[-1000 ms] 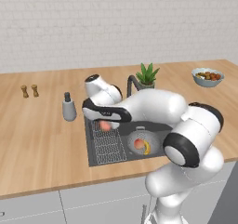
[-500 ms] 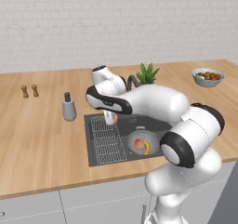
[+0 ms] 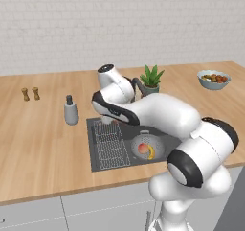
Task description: Put the colander in the sink, put the peach, banana, peach in the colander, and turn on the sink faucet and pour water over the colander.
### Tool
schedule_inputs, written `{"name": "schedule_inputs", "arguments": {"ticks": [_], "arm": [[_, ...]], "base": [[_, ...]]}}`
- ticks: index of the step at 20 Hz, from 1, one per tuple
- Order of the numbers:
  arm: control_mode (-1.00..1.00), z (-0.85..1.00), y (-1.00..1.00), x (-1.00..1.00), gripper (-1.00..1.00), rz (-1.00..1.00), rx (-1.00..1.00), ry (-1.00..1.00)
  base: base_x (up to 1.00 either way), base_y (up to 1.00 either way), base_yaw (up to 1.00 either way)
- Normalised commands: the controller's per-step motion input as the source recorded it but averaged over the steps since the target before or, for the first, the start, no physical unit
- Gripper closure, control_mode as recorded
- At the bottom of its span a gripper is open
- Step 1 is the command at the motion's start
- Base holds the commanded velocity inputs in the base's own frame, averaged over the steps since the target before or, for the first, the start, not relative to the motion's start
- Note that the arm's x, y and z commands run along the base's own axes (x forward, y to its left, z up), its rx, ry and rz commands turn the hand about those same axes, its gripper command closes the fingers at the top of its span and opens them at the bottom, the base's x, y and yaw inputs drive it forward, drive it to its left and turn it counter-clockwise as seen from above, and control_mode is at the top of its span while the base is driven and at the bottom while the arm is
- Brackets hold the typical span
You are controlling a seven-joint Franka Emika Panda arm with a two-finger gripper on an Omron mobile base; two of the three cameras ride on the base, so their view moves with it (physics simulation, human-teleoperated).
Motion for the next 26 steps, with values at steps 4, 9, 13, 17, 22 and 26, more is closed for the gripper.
{"name": "schedule_inputs", "arguments": {"ticks": [4, 9, 13, 17, 22, 26], "arm": [[-1.0, 0.35, -0.07, 0.0, 1.0, -0.74, 0.02, -0.23], [-1.0, 0.28, -0.26, 0.0, 1.0, -0.73, 0.07, -0.11], [-1.0, 0.24, -0.18, 0.0, 1.0, -0.76, 0.07, -0.12], [-1.0, 0.19, -0.16, 0.0, 1.0, -0.74, 0.09, -0.18], [-1.0, 0.0, -0.36, 0.0, 1.0, -0.61, 0.09, -0.34], [-1.0, 0.0, -0.57, 0.0, 1.0, -0.5, 0.11, -0.41]], "base": [[0.0, 0.0, 0.0], [0.0, 0.0, 0.0], [0.0, 0.0, 0.0], [0.0, 0.0, 0.0], [0.0, 0.0, 0.0], [0.0, 0.0, 0.0]]}}
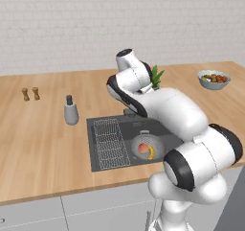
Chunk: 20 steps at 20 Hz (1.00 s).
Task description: Put the colander in the sink, put the peach, banana, peach in the colander, and turn on the sink faucet and pour water over the colander.
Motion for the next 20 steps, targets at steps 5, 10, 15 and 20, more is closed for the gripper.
{"name": "schedule_inputs", "arguments": {"ticks": [5, 10, 15, 20], "arm": [[-1.0, 0.0, -0.78, 0.0, 1.0, -0.41, 0.17, -0.41], [-1.0, 0.0, -1.0, -0.07, 1.0, -0.3, 0.35, -0.25], [-1.0, 0.0, -1.0, -0.02, 1.0, -0.09, 0.52, -0.18], [-1.0, 0.0, -0.67, 0.1, 1.0, 0.0, 0.55, -0.1]], "base": [[0.0, 0.0, 0.0], [0.0, 0.0, 0.0], [0.0, 0.0, 0.0], [0.0, 0.0, 0.0]]}}
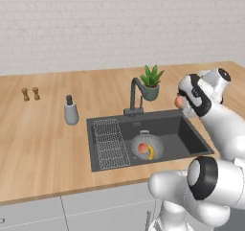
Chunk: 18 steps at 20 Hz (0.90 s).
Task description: Put the colander in the sink, put the peach, banana, peach in the colander, and turn on the sink faucet and pour water over the colander.
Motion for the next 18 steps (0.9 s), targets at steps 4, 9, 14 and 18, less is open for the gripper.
{"name": "schedule_inputs", "arguments": {"ticks": [4, 9, 14, 18], "arm": [[-1.0, -0.05, -0.23, 0.4, 1.0, 0.03, 0.49, -0.01], [-1.0, -0.21, 0.0, 0.69, 1.0, 0.1, 0.34, 0.03], [-1.0, -0.66, 0.15, 0.5, 1.0, 0.1, 0.1, 0.05], [-1.0, -0.82, 0.34, 0.12, 1.0, 0.1, 0.0, 0.01]], "base": [[0.0, 0.0, 0.0], [0.0, 0.0, 0.0], [0.0, 0.0, 0.0], [0.0, 0.0, 0.0]]}}
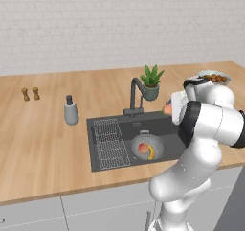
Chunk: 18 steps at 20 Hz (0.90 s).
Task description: Put the colander in the sink, put the peach, banana, peach in the colander, and turn on the sink faucet and pour water over the colander.
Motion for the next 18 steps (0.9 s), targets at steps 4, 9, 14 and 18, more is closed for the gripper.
{"name": "schedule_inputs", "arguments": {"ticks": [4, 9, 14, 18], "arm": [[-1.0, -0.72, 0.62, -0.03, 1.0, 0.09, 0.0, 0.0], [-1.0, -0.71, 0.52, 0.0, 1.0, 0.04, -0.02, 0.02], [-1.0, -0.72, -0.04, -0.07, 1.0, 0.0, 0.0, 0.09], [-1.0, -0.59, -0.23, -0.08, 1.0, 0.0, 0.01, 0.07]], "base": [[0.0, 0.0, 0.0], [0.0, 0.0, 0.0], [0.0, 0.0, 0.0], [0.0, 0.0, 0.0]]}}
